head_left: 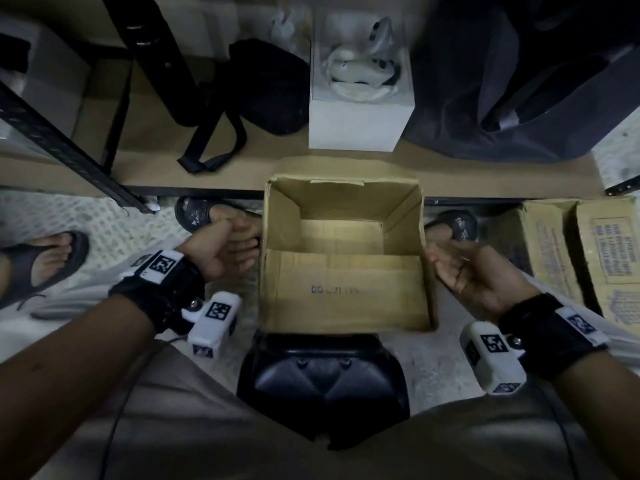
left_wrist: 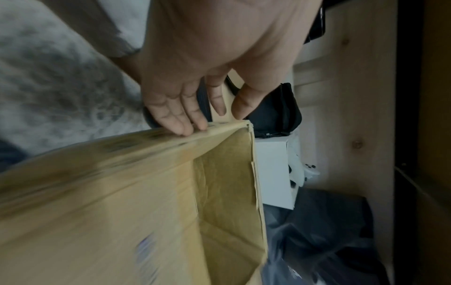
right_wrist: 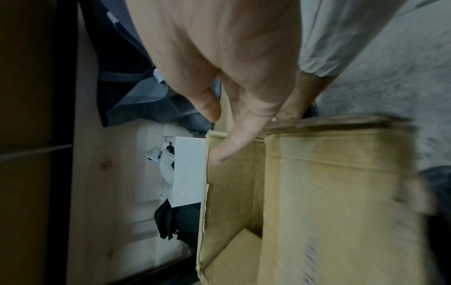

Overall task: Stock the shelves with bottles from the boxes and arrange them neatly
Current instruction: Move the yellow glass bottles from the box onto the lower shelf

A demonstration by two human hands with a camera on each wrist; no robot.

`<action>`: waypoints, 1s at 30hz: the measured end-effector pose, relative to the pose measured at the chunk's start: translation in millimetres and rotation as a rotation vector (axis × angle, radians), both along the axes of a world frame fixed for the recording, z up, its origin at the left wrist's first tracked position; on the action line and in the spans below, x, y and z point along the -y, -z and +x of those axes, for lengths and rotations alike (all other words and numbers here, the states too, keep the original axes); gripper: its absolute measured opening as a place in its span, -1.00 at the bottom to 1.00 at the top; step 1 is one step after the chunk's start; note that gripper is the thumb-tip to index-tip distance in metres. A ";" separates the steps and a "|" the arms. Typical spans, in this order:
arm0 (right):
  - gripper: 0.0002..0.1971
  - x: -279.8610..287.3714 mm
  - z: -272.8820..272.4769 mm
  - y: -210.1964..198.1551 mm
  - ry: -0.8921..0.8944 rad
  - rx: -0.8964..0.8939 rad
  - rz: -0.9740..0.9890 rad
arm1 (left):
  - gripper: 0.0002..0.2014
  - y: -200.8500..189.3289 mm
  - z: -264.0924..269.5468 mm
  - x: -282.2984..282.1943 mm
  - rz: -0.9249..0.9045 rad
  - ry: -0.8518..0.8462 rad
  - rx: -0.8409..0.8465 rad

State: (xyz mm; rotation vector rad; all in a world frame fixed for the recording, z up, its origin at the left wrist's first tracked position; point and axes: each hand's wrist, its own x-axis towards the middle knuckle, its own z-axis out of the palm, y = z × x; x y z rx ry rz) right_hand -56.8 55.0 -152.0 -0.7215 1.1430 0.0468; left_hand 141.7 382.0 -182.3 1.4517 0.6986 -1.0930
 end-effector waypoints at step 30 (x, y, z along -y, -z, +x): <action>-0.66 31.3 38.6 82.0 -0.029 0.102 -0.263 | -0.66 59.9 30.5 37.4 -0.397 -0.192 0.319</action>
